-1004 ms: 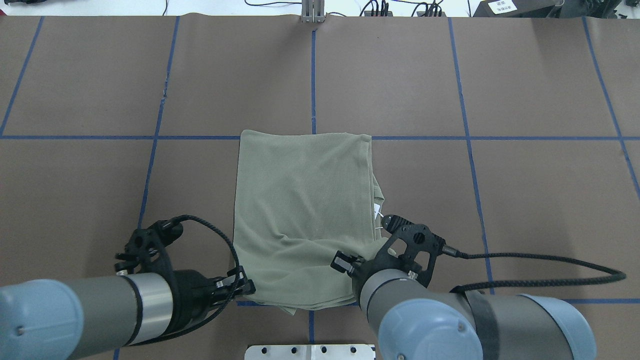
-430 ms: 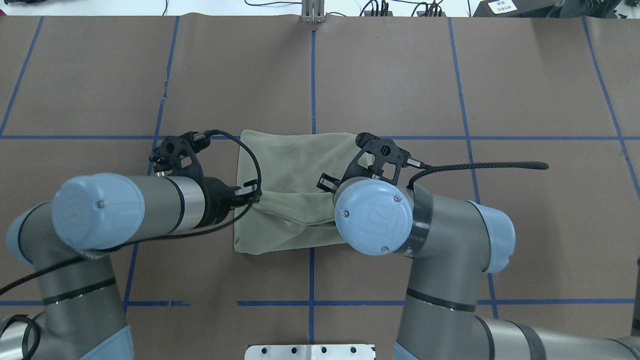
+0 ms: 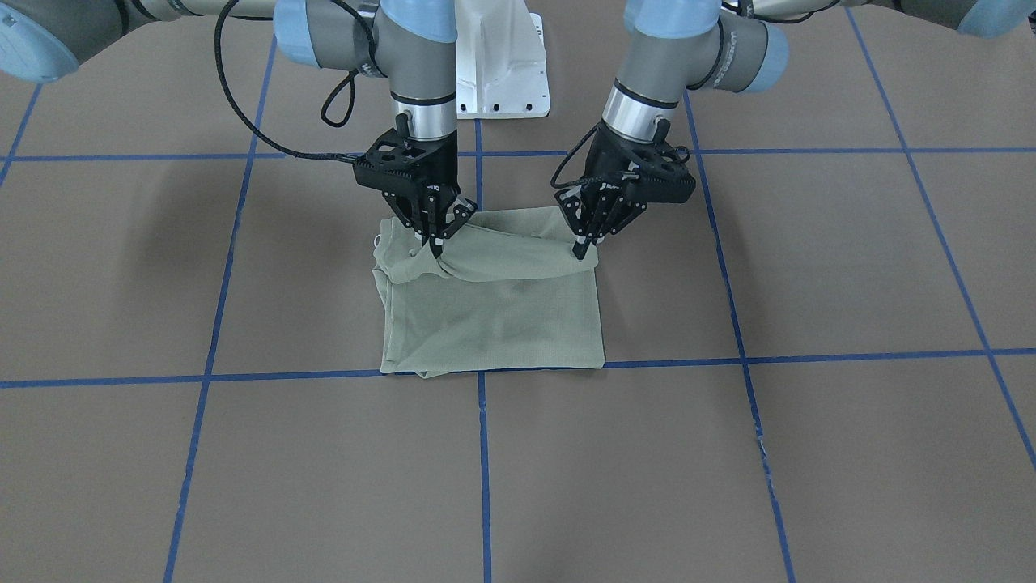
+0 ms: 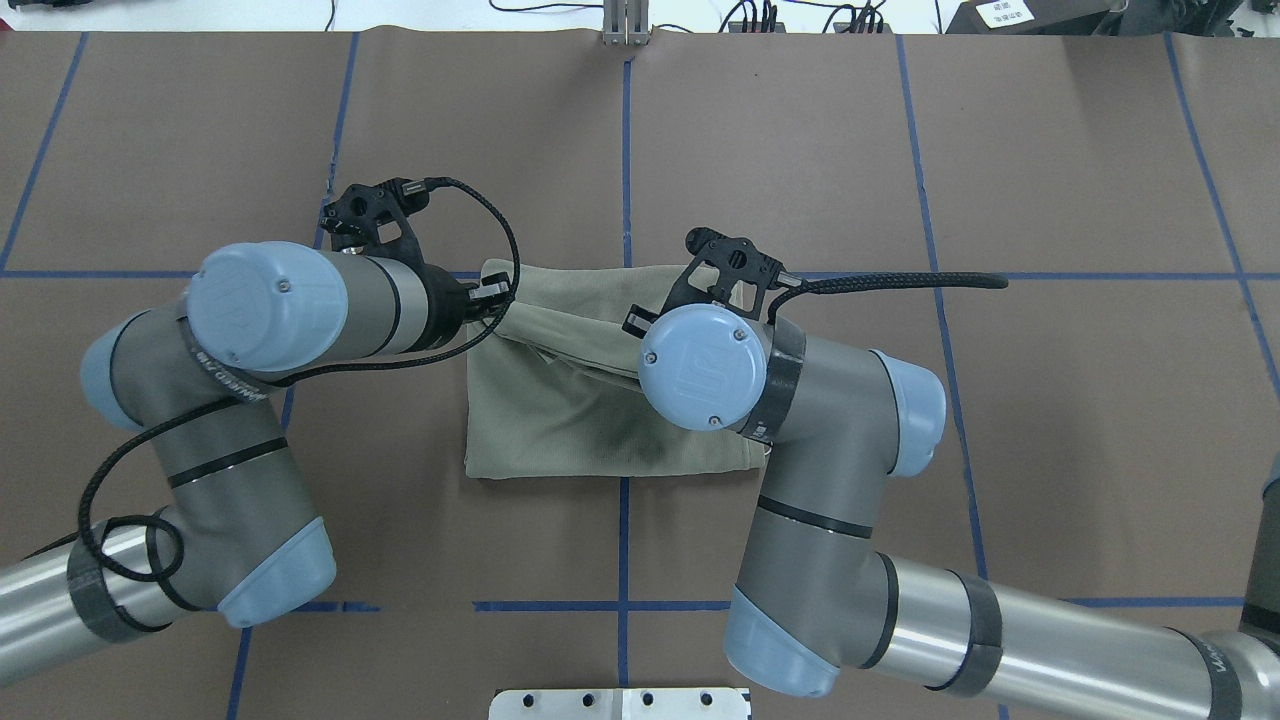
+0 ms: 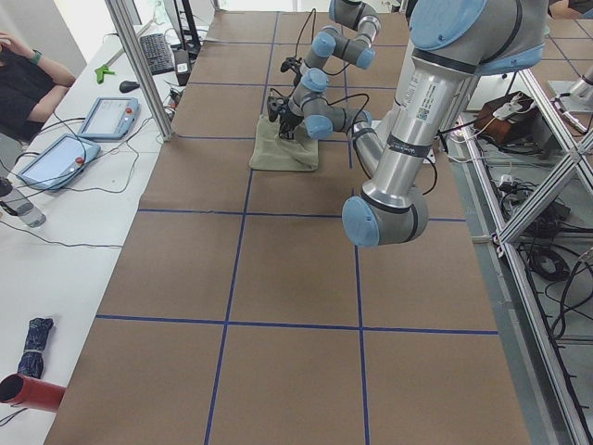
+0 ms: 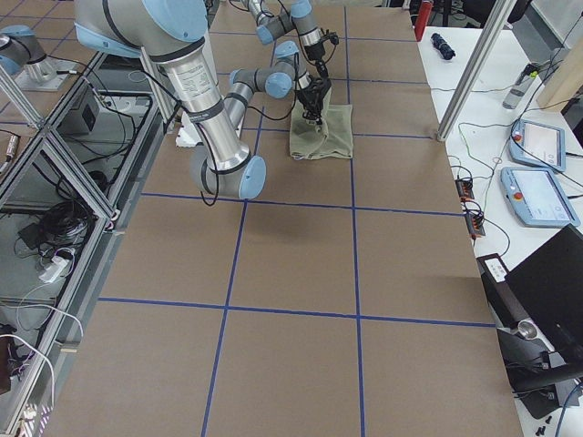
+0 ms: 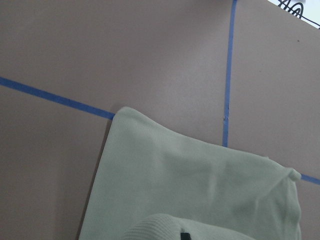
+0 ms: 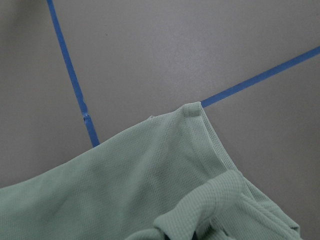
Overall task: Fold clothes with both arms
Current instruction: 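Lift the near edge with both grippers and fold it toward the far edge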
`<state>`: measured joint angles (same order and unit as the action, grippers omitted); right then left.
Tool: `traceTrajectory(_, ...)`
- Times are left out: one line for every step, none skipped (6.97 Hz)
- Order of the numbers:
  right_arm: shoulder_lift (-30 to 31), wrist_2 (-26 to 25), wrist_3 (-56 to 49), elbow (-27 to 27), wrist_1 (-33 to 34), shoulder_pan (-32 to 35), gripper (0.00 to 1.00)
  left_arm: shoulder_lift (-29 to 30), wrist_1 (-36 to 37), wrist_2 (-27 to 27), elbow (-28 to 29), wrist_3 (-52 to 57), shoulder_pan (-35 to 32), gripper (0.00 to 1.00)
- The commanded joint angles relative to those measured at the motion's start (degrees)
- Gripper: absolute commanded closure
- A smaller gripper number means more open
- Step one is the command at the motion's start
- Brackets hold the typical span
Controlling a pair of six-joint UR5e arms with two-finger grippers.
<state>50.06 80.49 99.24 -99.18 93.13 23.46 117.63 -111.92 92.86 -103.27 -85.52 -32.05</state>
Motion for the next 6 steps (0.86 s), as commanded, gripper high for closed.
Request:
traceTrajectory(-2.15,0.02,-0.36,5.03,-0.58,1.23,1.00,1.55,-5.30,-0.32,7.71,1.05,-0.73,1.00)
traceTrajectory(-3.55,0.28,-0.36,6.96,-0.66,1.93,1.00,3.38,-5.41,-0.40,10.43,1.49,-1.08,1.00)
traceTrajectory(-4.61,1.15,-0.36,8.90,-1.27,2.55,1.00,4.35,-5.50,-0.40,12.46,1.84,-1.08,1.00)
traceTrajectory(-5.49,1.16,-0.28,12.22,-4.41,2.90,1.00,4.36,-6.45,-0.40,13.09,1.93,-1.08,1.00)
traceTrajectory(-6.20,1.16,-0.28,14.87,-6.71,3.43,1.00,4.36,-6.64,-0.40,13.61,1.93,-1.08,1.00)
traceTrajectory(-6.20,1.08,-0.36,15.42,-6.90,3.78,1.00,4.36,-6.64,-0.40,13.79,1.93,-1.00,1.00)
